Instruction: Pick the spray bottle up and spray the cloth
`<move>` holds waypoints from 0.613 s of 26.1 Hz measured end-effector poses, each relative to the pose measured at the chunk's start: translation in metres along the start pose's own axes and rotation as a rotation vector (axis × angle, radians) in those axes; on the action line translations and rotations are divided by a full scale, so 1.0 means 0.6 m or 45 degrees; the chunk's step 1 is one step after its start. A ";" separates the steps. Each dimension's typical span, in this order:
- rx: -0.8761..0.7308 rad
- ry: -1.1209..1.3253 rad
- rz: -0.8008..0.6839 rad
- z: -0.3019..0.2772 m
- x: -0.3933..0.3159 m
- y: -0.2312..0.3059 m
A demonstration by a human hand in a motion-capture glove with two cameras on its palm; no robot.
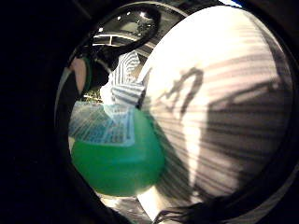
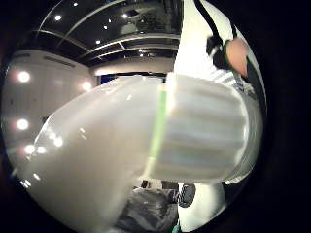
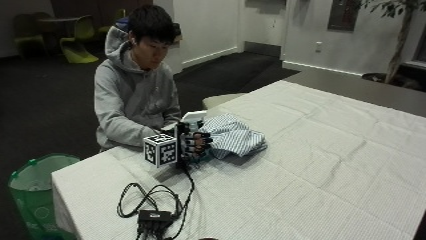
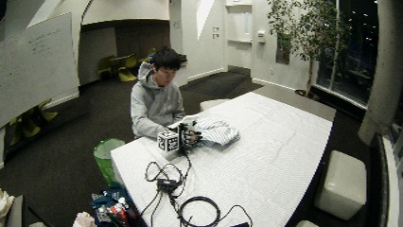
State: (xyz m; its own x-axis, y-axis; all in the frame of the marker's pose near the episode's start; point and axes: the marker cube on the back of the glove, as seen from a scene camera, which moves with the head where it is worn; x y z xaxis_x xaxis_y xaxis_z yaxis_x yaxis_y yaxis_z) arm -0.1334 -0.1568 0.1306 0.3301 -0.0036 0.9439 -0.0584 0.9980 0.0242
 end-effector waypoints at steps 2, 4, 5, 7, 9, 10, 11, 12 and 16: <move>0.004 -0.012 -0.005 0.003 -0.003 -0.006; 0.005 -0.022 -0.011 0.006 -0.007 -0.010; 0.008 -0.025 -0.014 0.007 -0.009 -0.012; 0.019 -0.021 -0.023 0.009 -0.015 -0.017; 0.027 -0.006 -0.032 0.012 -0.022 -0.022; 0.028 0.007 -0.037 0.014 -0.026 -0.024; 0.027 0.025 -0.043 0.016 -0.031 -0.027; 0.024 0.051 -0.051 0.019 -0.037 -0.029; -0.036 0.236 -0.115 0.035 -0.076 -0.041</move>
State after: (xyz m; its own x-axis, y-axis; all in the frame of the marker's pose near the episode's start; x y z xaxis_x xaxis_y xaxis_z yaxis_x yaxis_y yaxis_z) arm -0.1669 -0.1824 0.0936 0.5005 -0.0841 0.8616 0.0048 0.9955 0.0944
